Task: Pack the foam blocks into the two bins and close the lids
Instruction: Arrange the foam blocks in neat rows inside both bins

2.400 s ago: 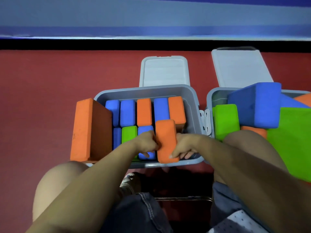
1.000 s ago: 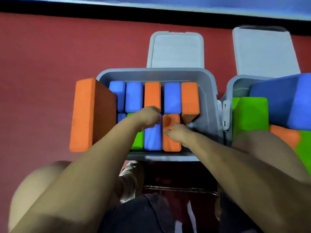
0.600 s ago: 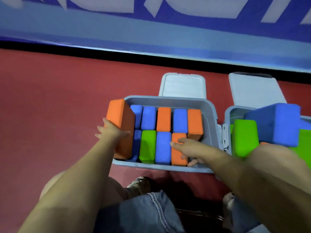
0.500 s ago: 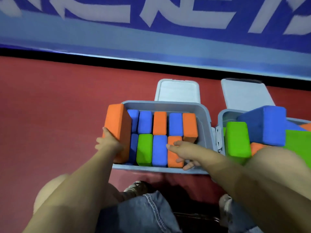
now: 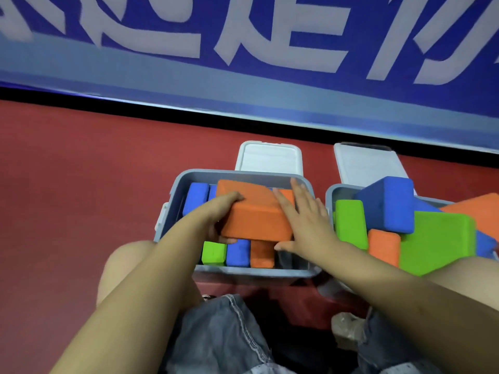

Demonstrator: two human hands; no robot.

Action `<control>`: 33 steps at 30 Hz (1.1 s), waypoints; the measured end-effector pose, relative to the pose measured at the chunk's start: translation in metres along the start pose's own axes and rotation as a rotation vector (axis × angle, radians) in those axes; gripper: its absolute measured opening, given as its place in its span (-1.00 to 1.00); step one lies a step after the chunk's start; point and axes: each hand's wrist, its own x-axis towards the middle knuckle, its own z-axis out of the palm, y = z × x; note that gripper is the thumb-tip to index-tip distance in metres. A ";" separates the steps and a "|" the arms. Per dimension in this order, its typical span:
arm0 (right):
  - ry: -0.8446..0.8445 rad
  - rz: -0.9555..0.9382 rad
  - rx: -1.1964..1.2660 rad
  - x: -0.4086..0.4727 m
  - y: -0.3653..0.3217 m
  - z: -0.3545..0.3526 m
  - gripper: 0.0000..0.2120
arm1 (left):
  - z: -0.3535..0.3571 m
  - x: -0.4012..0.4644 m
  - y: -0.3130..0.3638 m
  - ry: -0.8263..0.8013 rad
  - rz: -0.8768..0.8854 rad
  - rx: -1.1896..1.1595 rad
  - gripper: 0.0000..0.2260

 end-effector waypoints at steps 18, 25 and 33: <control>-0.130 0.394 0.256 0.016 0.071 0.032 -0.02 | 0.054 0.051 0.003 -0.233 0.077 -0.127 -0.45; -0.168 0.583 0.349 0.034 0.069 0.070 -0.04 | 0.053 0.073 -0.014 -0.256 0.020 -0.017 -0.43; -0.295 0.662 0.446 0.043 0.053 0.109 -0.02 | 0.056 0.104 -0.013 -0.261 -0.035 -0.045 -0.43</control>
